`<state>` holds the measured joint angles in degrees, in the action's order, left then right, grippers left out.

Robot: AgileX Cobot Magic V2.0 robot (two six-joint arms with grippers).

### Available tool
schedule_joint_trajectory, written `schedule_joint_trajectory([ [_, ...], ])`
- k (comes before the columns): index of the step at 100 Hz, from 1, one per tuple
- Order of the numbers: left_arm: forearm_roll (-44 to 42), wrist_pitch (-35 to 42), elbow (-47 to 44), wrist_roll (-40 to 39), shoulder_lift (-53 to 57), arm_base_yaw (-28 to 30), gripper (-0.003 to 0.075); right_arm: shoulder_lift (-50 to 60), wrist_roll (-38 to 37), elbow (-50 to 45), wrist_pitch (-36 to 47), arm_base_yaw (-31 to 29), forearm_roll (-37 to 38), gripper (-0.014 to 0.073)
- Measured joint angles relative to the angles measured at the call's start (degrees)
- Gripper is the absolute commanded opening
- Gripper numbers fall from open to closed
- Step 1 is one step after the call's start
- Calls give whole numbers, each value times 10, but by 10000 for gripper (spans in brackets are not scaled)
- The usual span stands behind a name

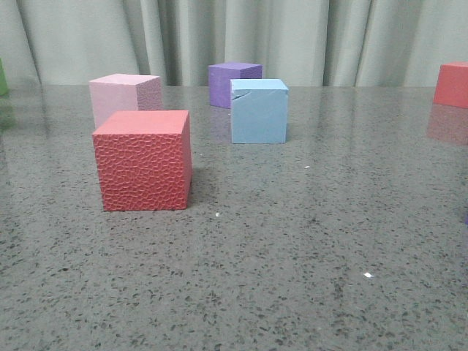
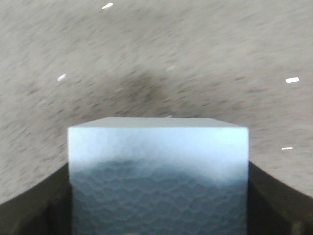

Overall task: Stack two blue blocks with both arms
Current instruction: 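Carry the held light-blue cube above the placed light-blue cube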

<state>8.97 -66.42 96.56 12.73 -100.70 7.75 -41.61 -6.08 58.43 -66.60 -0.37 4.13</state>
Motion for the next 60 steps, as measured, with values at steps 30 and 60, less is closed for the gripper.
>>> schedule_joint_trajectory([
  [30, 57, -38, 85, 48, 0, -68, 302, 0, 0, 0, 2, 0, -1, 647],
  [60, 60, -29, 131, 68, 0, -160, 302, 0, 0, 0, 3, 0, -1, 647],
])
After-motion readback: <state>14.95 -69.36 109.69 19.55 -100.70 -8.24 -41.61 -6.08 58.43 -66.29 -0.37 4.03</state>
